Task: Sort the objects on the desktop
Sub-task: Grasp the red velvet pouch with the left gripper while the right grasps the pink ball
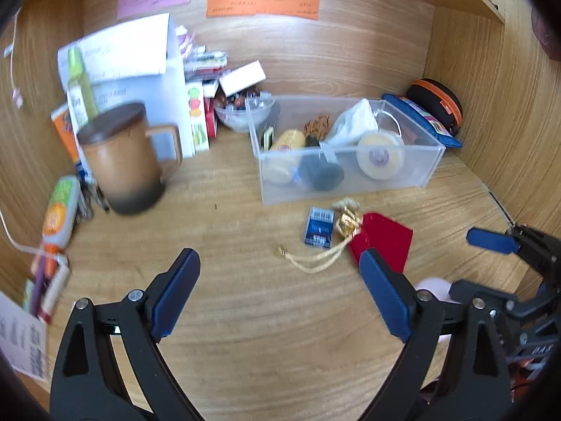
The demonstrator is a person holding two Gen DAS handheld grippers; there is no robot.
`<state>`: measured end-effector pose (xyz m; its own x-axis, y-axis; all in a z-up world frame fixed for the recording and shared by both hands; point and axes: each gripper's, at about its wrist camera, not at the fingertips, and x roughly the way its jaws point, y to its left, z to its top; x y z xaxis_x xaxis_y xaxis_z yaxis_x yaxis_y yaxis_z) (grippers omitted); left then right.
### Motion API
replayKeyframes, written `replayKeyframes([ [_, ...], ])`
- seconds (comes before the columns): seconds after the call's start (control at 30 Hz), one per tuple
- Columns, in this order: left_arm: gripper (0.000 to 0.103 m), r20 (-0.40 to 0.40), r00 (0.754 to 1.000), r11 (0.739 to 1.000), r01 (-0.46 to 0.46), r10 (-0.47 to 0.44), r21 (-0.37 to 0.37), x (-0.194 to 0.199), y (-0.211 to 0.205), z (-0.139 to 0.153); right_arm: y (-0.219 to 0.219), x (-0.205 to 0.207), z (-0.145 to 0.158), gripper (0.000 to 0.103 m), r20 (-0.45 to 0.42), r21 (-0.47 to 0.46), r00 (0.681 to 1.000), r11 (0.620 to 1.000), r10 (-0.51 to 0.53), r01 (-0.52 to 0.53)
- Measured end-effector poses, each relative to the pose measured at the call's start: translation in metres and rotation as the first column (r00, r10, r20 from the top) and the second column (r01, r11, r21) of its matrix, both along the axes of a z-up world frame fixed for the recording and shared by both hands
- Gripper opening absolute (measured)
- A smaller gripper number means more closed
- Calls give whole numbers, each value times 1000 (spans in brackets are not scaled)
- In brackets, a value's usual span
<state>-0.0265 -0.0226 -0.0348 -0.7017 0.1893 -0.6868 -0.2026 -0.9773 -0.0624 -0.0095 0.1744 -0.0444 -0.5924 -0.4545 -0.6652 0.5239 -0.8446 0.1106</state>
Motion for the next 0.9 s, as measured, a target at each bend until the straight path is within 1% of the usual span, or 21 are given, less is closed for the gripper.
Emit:
replayKeyframes([
  [0.13,93,41,999,999,-9,7,37,6,-4,-14,-9,7,-17,70,43,-4,999,1000,28,-28],
  [0.2,93,60,998,999,-10,7,50,6,-6,-19,-15,11,-26,70,52,12,998,999,37,-38],
  [0.3,93,83,997,998,-9,4,62,7,-7,-27,-21,17,-35,70,46,44,999,999,28,-30],
  [0.5,93,112,994,997,0,-9,80,6,5,-34,-21,16,-50,70,57,46,998,999,-4,2],
  [0.53,93,116,993,997,5,-14,79,5,9,-35,-20,16,-51,68,55,47,998,999,-9,6],
  [0.6,93,123,992,997,14,-24,82,4,14,-37,-18,15,-50,61,46,39,999,999,-13,11],
  [0.73,93,139,989,995,44,-56,91,-1,30,-40,-10,11,-50,61,38,35,999,999,-37,35],
  [0.9,93,149,984,993,88,-99,79,-10,55,-43,19,2,-45,61,32,16,995,995,-99,98],
])
